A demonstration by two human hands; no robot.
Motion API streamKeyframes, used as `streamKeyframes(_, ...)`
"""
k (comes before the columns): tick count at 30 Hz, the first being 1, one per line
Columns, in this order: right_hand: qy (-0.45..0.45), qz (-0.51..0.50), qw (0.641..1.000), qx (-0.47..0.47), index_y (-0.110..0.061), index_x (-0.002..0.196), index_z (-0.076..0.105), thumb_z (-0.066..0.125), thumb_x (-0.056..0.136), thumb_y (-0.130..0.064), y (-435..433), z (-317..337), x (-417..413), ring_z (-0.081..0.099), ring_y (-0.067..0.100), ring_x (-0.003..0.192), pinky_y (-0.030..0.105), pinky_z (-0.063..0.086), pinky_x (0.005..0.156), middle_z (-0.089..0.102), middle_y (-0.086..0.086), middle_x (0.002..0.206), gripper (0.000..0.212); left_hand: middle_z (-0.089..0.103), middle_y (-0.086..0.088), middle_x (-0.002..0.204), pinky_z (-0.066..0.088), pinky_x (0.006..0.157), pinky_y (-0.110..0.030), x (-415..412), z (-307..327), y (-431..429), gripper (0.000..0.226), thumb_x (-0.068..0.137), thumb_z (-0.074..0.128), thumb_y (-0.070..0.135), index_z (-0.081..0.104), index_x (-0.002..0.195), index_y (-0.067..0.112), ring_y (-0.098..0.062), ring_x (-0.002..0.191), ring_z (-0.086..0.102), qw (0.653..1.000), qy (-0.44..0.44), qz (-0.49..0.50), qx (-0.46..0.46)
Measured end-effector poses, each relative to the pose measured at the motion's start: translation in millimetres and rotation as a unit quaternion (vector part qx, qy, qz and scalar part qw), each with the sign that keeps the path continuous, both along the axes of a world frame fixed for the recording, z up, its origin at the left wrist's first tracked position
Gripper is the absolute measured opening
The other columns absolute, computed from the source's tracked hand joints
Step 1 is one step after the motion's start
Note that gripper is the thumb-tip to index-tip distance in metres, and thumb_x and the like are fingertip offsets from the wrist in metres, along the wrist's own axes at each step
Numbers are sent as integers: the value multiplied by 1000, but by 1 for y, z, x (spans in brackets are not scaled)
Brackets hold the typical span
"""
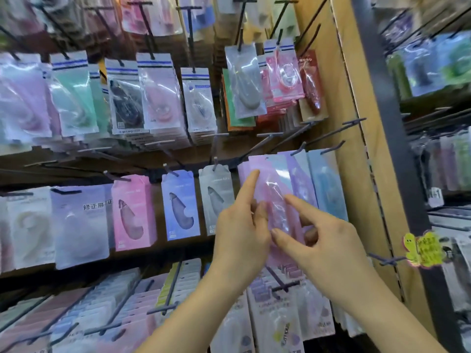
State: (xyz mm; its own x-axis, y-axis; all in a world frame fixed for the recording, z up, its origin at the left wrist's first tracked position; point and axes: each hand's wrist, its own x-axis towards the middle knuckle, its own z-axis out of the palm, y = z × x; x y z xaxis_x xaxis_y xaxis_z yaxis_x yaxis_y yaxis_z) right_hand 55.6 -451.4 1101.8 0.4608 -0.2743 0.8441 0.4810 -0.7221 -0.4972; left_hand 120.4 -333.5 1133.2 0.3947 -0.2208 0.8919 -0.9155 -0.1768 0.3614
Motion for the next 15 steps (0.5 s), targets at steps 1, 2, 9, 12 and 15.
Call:
streamKeyframes(1,-5,-5,1000,-3,-36,133,57,54,61,-72,-2,7,1,63,5,94,28,53,84,67,-14,106,81,55,3,69,47,66,-39,3,8,-4,54,100,50,14,36,149,33,-14,65,52,1000,-1,17,7)
streamKeyframes(2,-7,-9,1000,-5,-35,133,58,58,63,-69,-3,12,2,63,6,93,27,52,83,66,-14,103,77,55,5,70,48,66,-37,4,15,-7,55,100,48,16,33,150,33,-13,66,53,1000,-3,24,19)
streamKeyframes(9,11,7,1000,-19,-39,126,63,73,78,-47,-19,27,8,48,-6,57,9,37,59,43,-25,45,50,53,8,64,38,57,-13,10,28,-6,55,100,48,15,31,152,24,0,63,52,997,9,49,63)
streamKeyframes(12,25,39,998,-39,-49,99,66,72,82,-39,-21,35,5,47,0,53,11,36,52,50,-20,50,20,54,6,63,43,61,-15,16,32,-6,57,99,50,15,31,152,21,-4,63,53,996,40,38,67)
streamKeyframes(15,39,44,996,-71,-56,83,62,69,86,-39,-24,41,11,48,0,53,11,35,50,50,-23,47,18,55,-4,75,58,69,-42,17,34,-7,61,98,51,10,28,153,27,-17,73,59,992,115,-7,51)
